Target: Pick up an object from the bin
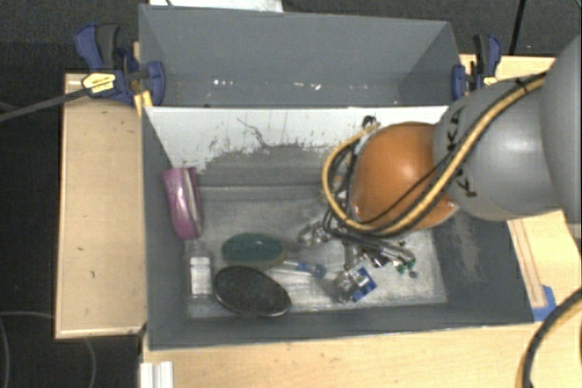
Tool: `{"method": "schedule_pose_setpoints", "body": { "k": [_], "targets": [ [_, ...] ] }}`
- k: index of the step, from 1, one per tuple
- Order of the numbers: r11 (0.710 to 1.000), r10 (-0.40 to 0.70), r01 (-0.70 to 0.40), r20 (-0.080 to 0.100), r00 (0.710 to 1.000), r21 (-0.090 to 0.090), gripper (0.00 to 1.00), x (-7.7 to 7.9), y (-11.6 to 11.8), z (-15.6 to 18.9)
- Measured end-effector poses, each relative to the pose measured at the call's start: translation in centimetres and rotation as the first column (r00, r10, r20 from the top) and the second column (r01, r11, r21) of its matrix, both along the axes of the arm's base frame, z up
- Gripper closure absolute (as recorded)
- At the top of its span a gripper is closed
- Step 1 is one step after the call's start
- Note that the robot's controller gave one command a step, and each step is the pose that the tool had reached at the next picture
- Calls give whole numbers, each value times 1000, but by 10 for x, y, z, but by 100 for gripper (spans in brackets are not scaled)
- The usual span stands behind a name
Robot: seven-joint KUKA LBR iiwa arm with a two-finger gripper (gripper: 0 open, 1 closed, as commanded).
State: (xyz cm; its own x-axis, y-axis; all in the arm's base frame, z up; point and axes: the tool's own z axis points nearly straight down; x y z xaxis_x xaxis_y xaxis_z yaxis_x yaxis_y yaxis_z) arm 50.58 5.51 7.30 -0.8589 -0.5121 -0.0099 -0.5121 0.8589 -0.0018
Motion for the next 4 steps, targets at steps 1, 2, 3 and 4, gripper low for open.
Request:
{"method": "schedule_pose_setpoints", "body": {
  "k": [1, 2, 3, 4],
  "targets": [
    [1000, -3, 3, 6, 1000, 1, 100, 2, 1, 2],
    [1000, -5, 5, -4, 1000, -2, 0, -2, -1, -1],
    [988, -154, 154, -4, 988, 1, 0, -27, 81, 21],
    [987, -160, 160, -6, 987, -3, 100, -27, 77, 20]
  ]
}}
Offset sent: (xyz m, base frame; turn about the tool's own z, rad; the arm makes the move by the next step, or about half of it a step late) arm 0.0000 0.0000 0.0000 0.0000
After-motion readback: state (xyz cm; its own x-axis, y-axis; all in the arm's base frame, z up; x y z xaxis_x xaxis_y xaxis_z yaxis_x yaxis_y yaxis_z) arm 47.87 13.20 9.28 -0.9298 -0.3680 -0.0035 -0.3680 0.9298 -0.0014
